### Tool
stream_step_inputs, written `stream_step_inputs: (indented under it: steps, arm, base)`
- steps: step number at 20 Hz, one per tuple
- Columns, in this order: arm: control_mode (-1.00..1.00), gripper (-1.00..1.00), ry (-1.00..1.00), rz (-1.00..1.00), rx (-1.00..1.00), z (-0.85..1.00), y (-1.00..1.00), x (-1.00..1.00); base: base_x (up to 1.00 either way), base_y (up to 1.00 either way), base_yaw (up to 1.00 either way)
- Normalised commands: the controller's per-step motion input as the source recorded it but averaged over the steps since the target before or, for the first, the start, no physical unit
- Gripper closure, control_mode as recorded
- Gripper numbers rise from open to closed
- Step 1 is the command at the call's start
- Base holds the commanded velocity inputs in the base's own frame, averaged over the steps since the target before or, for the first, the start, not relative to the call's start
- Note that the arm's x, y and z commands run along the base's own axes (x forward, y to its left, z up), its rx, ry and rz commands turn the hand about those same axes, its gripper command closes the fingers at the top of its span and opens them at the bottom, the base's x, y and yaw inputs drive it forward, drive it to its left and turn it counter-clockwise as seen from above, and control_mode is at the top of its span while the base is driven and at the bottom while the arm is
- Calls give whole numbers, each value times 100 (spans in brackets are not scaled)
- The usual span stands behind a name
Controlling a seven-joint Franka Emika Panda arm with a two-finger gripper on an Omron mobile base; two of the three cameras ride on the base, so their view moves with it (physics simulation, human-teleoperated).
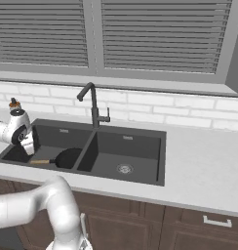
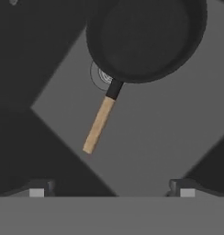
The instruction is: Pick the pan and sponge and place them into the sink. Then turn on the water.
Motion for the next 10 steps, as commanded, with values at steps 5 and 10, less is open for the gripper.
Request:
stream_step_inputs:
  steps: [5,10]
  arm:
    - [-100,-100,0,17,1,100,25,-13]
    - [-100,-100,0,27,0,68,54,-41]
  base:
    - [0,0,0]
    - [0,0,0]
